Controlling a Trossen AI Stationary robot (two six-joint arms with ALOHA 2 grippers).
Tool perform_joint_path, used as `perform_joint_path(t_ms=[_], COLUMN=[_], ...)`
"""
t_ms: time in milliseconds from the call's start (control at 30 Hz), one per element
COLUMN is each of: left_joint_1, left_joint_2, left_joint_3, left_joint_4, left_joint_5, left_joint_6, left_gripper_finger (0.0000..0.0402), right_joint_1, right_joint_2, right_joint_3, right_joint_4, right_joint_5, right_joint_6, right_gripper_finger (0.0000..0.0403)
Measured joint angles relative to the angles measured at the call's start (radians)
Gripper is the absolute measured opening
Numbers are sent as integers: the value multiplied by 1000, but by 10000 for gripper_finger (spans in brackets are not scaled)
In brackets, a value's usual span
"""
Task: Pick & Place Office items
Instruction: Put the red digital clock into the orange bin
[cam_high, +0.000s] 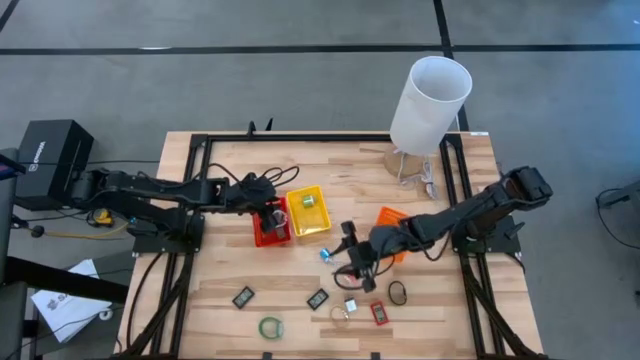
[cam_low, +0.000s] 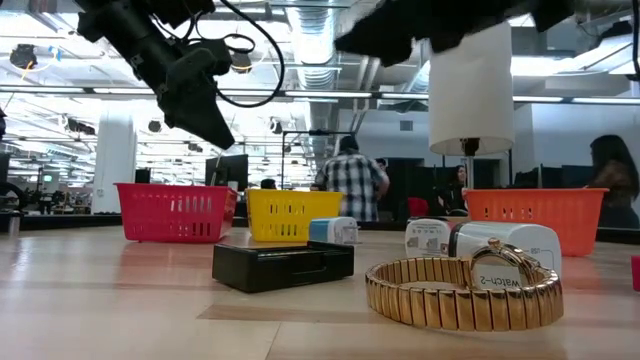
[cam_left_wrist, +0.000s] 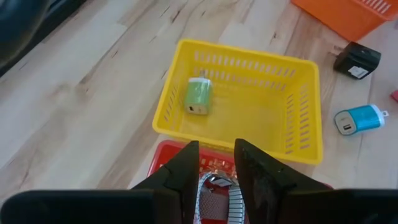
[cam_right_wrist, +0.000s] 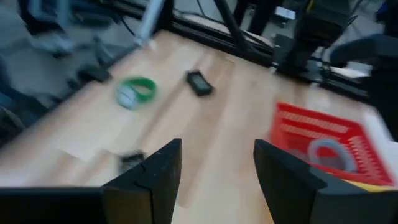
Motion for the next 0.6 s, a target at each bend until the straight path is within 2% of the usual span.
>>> perform_joint_path(t_ms=[167,267,467,600], left_joint_1=[-6,-6,-6,-6], left_joint_2=[0,0,0,1], left_joint_3=[0,0,0,0], left_joint_4=[6,8,14,22], left_joint_5=[0,0,0,0], left_joint_6=[0,0,0,0], left_gripper_finger=[95,95,95,95], right_joint_1=[89,140,217,278], right_joint_2=[0,0,6,11], right_joint_3=[61,105,178,177], right_joint_4=[-152,-288,-623,-743], right_joint_5=[0,0,-4,-82], right_joint_6=[257,477,1094,1461], right_gripper_finger=[191,191,191,191])
